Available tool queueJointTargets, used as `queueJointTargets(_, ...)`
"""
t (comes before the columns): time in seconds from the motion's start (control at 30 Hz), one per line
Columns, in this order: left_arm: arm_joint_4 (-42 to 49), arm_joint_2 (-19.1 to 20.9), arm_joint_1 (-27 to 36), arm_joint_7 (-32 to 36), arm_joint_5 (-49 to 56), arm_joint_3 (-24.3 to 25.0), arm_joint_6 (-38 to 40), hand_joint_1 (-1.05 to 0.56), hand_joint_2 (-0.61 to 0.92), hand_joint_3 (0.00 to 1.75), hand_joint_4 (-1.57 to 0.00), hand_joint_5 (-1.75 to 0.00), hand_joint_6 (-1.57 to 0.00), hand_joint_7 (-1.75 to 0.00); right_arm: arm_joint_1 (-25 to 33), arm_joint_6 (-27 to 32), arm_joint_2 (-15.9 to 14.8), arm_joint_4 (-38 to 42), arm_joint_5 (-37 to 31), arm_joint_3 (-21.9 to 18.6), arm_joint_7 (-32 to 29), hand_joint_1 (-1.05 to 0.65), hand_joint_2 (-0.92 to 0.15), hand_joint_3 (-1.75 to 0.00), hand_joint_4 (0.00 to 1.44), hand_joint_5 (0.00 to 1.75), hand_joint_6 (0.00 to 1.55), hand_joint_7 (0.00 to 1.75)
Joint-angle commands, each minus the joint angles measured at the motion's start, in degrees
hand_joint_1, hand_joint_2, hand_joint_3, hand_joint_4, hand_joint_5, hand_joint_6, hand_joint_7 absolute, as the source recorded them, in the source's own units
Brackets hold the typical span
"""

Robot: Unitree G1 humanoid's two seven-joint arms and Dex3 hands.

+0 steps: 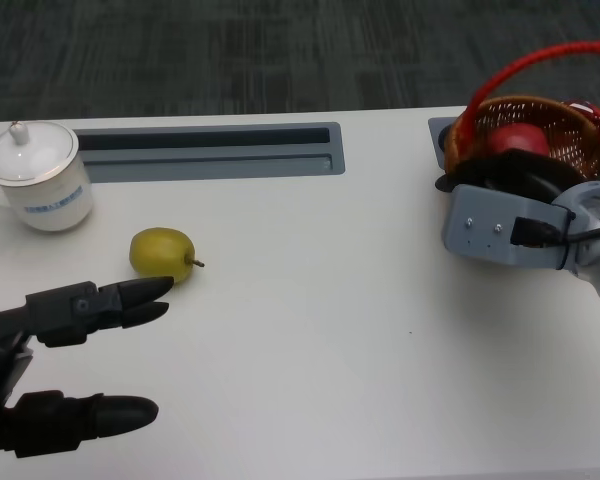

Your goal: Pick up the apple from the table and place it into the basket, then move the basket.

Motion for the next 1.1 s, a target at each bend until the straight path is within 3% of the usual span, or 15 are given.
queueJointTargets(0.03,0.4,0.5,-0.6,0.3,-0.3,-0.2,0.6,-0.50,0.72,0.00,-0.90,-0.01,-0.78,0.00,0.8,-4.6,-0.6,-0.7,-0.5,1.2,2.7,-0.95,-0.85,-0.01,0.23,0.00,0.25,0.00)
queueJointTargets(0.17,1.1,0.6,-1.3,-0.1,-0.6,-0.4,0.5,-0.50,0.72,0.00,-0.90,-0.01,-0.78,0.00,1.1,-8.6,-0.7,-1.5,-0.7,2.2,4.2,-1.04,-0.89,-0.02,0.03,0.00,0.05,0.00)
queueJointTargets(0.3,1.8,0.6,-2.0,-0.3,-0.9,-0.6,0.4,-0.49,0.72,0.00,-0.90,-0.01,-0.78,0.00,1.5,-11.1,-1.2,-2.3,0.0,2.3,4.5,-1.05,-0.90,-0.02,0.00,0.00,0.00,0.00)
queueJointTargets(0.6,1.7,0.7,-2.2,-0.1,-0.8,-0.7,0.4,-0.50,0.72,0.00,-0.91,-0.01,-0.78,0.00,3.9,-20.6,-4.4,-5.9,-2.1,3.9,-6.3,-1.05,-0.92,-0.03,0.00,0.00,0.02,0.01)
queueJointTargets(0.83,2.8,0.8,-3.1,-0.2,-0.6,-0.5,-0.3,-0.49,0.72,0.00,-0.91,-0.01,-0.78,0.00,7.2,-31.0,-7.7,-12.6,-3.2,4.9,-13.2,-1.00,-0.89,-0.01,0.12,0.03,0.14,0.03)
queueJointTargets(0.97,3.3,0.9,-3.7,-0.5,-1.0,-0.6,-0.4,-0.49,0.72,0.00,-0.91,-0.01,-0.78,0.00,9.7,-35.7,-8.9,-17.3,-1.3,4.0,-12.1,-0.97,-0.88,0.00,0.16,0.03,0.19,0.03)
queueJointTargets(1.1,3.6,1.1,-4.3,-0.7,-1.0,-0.6,-0.8,-0.49,0.72,0.00,-0.91,-0.01,-0.78,0.00,12.5,-40.3,-8.7,-21.0,4.6,2.2,-6.2,-0.94,-0.85,0.00,0.19,0.02,0.21,0.02)
